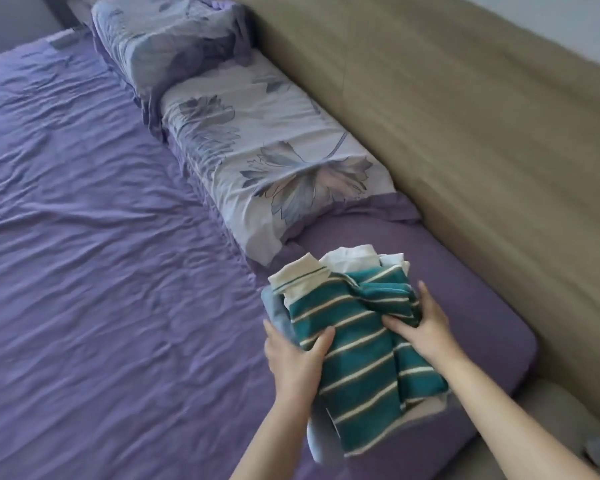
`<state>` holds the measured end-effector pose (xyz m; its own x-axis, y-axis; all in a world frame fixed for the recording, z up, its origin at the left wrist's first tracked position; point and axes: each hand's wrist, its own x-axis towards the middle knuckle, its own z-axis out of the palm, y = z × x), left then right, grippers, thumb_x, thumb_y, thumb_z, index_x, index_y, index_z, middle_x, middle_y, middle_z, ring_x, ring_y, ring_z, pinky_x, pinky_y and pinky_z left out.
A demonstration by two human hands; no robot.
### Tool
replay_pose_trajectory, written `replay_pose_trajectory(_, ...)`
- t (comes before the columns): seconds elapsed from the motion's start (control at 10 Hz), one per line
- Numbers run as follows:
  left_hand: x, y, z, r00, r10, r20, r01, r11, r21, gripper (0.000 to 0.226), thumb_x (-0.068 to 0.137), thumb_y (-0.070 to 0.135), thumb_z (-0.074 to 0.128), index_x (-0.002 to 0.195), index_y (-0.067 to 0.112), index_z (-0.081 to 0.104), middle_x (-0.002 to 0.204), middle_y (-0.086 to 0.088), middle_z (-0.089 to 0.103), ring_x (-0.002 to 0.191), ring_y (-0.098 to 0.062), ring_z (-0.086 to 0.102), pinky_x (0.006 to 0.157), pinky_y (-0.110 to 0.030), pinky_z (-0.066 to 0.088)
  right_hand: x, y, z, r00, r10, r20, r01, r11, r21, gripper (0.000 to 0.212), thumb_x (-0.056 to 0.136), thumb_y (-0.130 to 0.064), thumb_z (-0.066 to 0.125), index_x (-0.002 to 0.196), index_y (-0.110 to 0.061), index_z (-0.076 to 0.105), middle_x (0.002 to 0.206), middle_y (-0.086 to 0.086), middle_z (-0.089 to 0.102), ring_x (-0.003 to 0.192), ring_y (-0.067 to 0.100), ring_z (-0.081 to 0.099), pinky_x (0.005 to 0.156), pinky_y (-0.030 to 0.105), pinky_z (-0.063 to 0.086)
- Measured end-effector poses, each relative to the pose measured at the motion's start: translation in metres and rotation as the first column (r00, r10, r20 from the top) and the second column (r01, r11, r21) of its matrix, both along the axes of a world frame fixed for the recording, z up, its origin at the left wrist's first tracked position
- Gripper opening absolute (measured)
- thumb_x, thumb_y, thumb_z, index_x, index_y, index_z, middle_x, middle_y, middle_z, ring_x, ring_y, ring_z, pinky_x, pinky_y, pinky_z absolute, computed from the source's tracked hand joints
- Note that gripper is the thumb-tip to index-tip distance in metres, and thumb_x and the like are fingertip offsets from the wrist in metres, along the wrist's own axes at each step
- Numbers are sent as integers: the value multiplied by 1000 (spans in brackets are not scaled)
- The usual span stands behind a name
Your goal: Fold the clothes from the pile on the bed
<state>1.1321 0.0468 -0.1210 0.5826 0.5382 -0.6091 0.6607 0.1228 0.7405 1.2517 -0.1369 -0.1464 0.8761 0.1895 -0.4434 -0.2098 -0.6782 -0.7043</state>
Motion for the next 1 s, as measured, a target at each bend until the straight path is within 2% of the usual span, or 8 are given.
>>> replay_pose_trajectory(0.1,6,-10,16,928,-371,-35,246,539,806,80,85,42,56,150,25,13,158,-8,14,146,-25,6,117,-47,8,-13,5,7,818,249,518,-99,949,-299,91,82,-48,63,150,-21,10,156,13,14,143,30,15,114,47,19)
replay_pose_trajectory(0.2,5,-22,8,732,-651,-202,445,232,865,64,88,59,41,144,26,37,154,-5,28,145,-29,13,111,-57,13,-23,5,6,484,528,698,-342,848,-404,56,95,-43,41,147,-27,28,156,8,19,144,30,16,115,52,14)
replay_pose_trajectory(0.3,-5,-16,-14,677,-651,-344,587,197,785,83,83,77,31,145,22,35,155,-8,24,145,-31,11,109,-58,13,-19,-1,-12,531,640,555,-414,768,-489,48,97,-51,28,139,-32,41,155,3,21,145,29,9,111,57,21)
replay_pose_trajectory(0.4,-13,-6,-42,622,-692,-365,622,154,768,94,78,83,31,149,22,22,157,-9,17,146,-30,7,109,-58,12,-8,-7,-29,693,564,450,-415,821,-391,53,94,-62,22,142,-40,30,159,-5,3,145,23,-3,111,48,20)
replay_pose_trajectory(0.6,-7,11,-72,567,-744,-354,639,125,759,94,77,84,30,150,27,14,158,-8,11,146,-30,0,110,-56,7,5,-5,-58,760,551,343,-462,831,-311,56,85,-73,18,137,-59,5,154,-19,-20,145,16,-9,115,42,15)
replay_pose_trajectory(0.7,-5,8,-56,511,-721,-468,747,103,656,93,77,86,17,149,32,-5,158,-4,-8,143,-28,-22,112,-55,-8,4,-1,-44,764,623,168,-500,736,-457,58,83,-76,12,135,-61,-8,145,-21,-38,144,23,-10,116,44,10)
replay_pose_trajectory(0.8,-1,3,-25,379,-713,-590,857,30,514,88,79,82,12,147,33,-17,156,-3,-23,138,-27,-33,108,-57,-23,-10,12,-9,767,641,28,-498,622,-604,59,90,-66,20,144,-50,1,146,-14,-39,143,32,-12,115,52,2)
replay_pose_trajectory(1.0,10,16,93,443,-687,-576,807,25,590,70,96,49,38,151,24,2,160,-5,0,146,-28,-5,111,-60,-12,-48,49,105,783,595,181,-346,659,-668,62,96,-53,29,149,-35,4,159,-3,2,144,31,-7,114,53,-1)
